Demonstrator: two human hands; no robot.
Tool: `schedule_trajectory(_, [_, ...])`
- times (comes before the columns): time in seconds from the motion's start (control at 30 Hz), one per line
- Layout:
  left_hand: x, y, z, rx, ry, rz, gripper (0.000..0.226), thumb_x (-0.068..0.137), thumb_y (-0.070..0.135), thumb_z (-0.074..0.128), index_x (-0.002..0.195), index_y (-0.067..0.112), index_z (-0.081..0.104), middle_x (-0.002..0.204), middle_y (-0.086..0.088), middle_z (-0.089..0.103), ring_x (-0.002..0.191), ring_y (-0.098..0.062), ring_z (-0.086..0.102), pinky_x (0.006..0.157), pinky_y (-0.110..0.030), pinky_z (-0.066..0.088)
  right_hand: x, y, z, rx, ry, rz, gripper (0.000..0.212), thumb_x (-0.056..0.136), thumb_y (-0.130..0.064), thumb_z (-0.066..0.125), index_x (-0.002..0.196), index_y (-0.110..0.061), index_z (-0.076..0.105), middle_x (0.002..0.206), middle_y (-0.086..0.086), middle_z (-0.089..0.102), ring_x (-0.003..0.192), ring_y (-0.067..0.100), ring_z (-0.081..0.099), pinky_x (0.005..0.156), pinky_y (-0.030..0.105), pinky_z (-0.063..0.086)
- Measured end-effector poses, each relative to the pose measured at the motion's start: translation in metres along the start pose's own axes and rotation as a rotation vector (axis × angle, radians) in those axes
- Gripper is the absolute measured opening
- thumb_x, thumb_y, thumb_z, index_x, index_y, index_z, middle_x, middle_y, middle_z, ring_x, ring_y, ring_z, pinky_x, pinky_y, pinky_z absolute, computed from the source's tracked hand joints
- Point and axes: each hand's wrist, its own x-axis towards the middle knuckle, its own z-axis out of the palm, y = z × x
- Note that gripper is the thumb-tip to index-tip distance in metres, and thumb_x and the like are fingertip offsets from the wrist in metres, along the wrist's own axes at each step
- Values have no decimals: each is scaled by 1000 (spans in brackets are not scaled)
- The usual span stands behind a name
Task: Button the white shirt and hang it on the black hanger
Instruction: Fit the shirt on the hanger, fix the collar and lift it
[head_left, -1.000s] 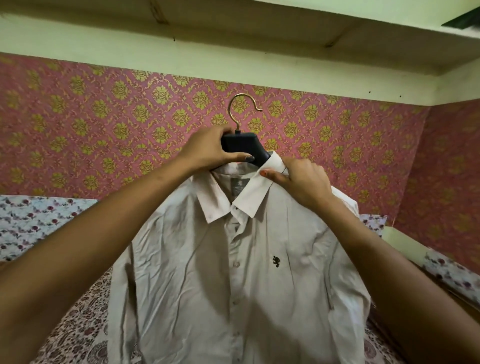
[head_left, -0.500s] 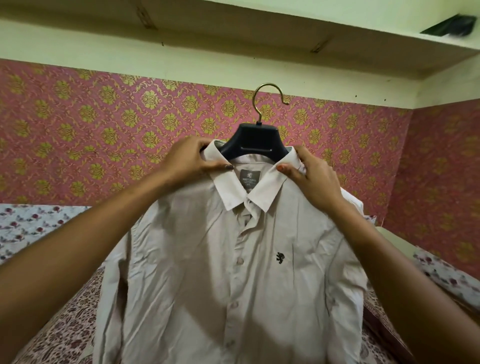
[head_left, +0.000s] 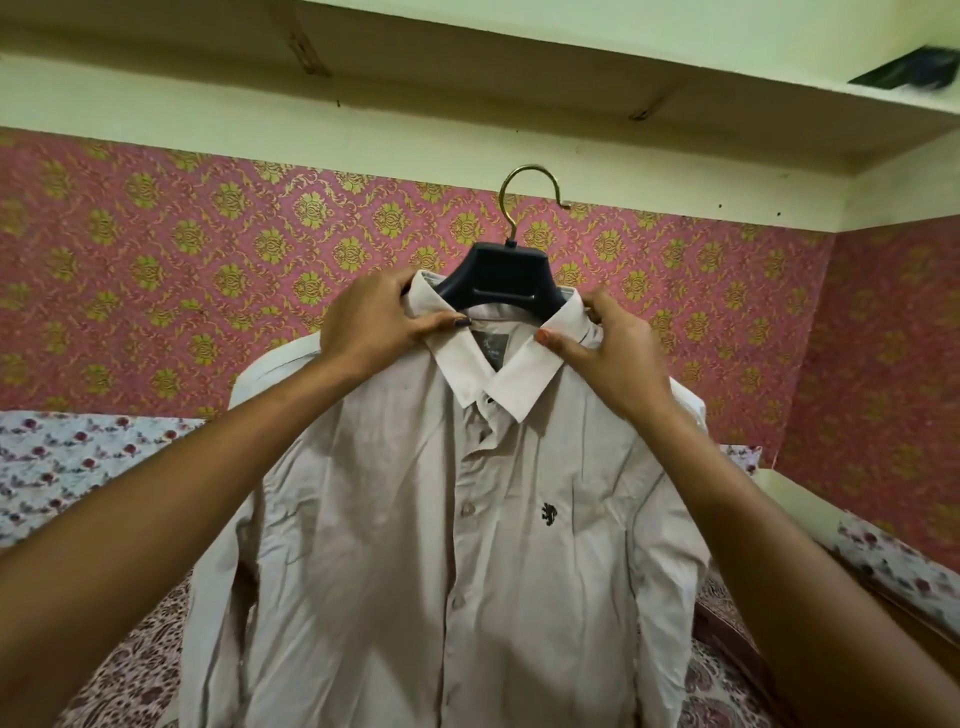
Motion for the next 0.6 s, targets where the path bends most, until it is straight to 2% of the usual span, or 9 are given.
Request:
schedule_trajectory(0.07, [-1,-3,-2,-4,2,3,66,61,73,57,97,19,67,83,-3,70,68,-19,60,54,-33,44,-1,5,-6,27,-148,-2,59,79,-52,65,127,-22,49,125,1,61,106,17,57,85,34,48])
schedule_trajectory(0.13, [-1,-7,-6,3,22,-11,56,66,65,65,99,20,68,86,-5,70,70,-20,59,53,-31,39,-4,19,-16,84,-252,2,57,81,-49,63,129,-23,49,125,1,60,105,13,55,88,32,47])
schedule_trajectory(0.2, [1,-13,-11,-2,47,-28,48,70,58,69,100,21,68,89,-7,70,70,-20,56,51,-30,35,-7,44,-29,98,-300,67,52,81,-45,64,127,-24,52,118,0,62,101,11,57,83,27,47])
schedule_trajectory(0.3, [4,-23,-16,-36,66,-39,56,67,62,69,104,21,67,93,-8,71,72,-21,57,53,-28,36,-14,71,-45,173,-400,170,58,74,-46,66,124,-20,54,112,-5,63,98,15,62,78,25,49])
schedule_trajectory(0.37, [6,-25,-15,-43,61,-52,54,68,60,69,105,21,66,94,-8,70,73,-21,58,57,-28,38,-18,79,-45,214,-419,185,56,74,-43,66,123,-19,55,110,-4,63,95,12,62,76,22,51])
schedule_trajectory(0.43, [8,-25,-12,-19,59,-61,51,69,59,68,102,20,66,89,-8,69,70,-21,57,55,-28,38,-20,81,-44,167,-389,159,46,80,-37,66,120,-17,57,106,-5,63,88,4,60,67,11,46])
schedule_trajectory(0.47, [8,-24,-10,-7,54,-66,52,68,61,67,99,19,67,85,-7,68,67,-21,56,53,-27,37,-20,83,-44,136,-366,149,44,82,-37,65,120,-16,57,105,-4,63,86,5,60,64,10,44])
schedule_trajectory(0.6, [6,-24,-2,12,40,-99,53,67,62,66,91,14,65,74,-5,62,62,-21,54,48,-25,33,-24,87,-44,16,-339,128,42,82,-43,63,113,-16,58,99,0,64,81,12,59,61,20,44])
